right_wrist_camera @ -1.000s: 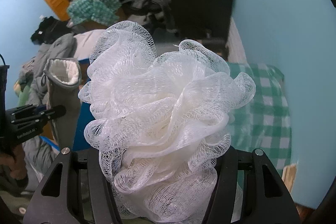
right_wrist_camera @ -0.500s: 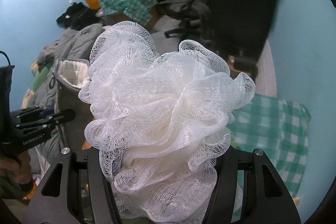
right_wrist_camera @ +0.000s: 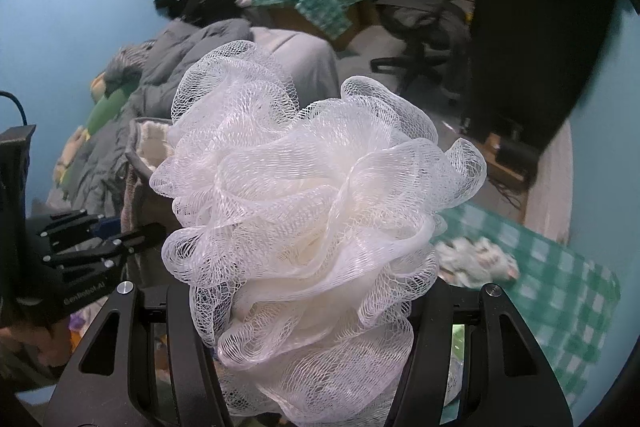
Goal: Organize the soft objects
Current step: 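Lift the grey mitt with the left tool while the right tool lifts the pouf toward the box, then lower the mitt into the box and open the left tool while the right tool releases the pouf there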
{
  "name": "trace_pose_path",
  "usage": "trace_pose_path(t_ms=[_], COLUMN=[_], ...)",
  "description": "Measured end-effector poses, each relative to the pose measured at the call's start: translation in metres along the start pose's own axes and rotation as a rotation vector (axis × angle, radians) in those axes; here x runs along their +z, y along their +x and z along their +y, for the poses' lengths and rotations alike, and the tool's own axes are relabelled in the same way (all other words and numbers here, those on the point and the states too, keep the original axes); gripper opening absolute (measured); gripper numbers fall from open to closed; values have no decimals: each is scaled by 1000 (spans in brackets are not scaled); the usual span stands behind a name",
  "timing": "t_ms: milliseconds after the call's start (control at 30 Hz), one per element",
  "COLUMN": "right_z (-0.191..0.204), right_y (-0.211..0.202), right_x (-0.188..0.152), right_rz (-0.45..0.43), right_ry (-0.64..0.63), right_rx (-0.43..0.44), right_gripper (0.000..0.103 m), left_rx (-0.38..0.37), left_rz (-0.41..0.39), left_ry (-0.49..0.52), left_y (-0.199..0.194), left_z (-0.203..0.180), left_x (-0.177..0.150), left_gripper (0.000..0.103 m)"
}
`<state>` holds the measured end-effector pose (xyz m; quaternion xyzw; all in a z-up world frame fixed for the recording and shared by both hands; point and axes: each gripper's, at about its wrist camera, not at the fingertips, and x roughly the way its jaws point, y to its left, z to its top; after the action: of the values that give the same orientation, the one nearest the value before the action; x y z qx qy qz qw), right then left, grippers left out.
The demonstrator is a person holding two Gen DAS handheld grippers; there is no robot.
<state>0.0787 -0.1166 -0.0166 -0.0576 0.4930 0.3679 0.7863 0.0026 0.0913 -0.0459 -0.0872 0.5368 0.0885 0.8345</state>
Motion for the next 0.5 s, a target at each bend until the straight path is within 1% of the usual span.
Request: trace_pose_path(t_ms=[233, 500], right_z=[23, 35], right_y=[37, 72], right_x=[15, 25], right_rz=[44, 98], right_ry=[-40, -18], right_rx=[25, 41], right_gripper=[57, 58], left_rx=[25, 64], left_rz=[24, 63], left_ry=[-37, -45], left_y=[21, 51], left_z=[20, 38], left_x=[3, 5], left_gripper=[25, 29])
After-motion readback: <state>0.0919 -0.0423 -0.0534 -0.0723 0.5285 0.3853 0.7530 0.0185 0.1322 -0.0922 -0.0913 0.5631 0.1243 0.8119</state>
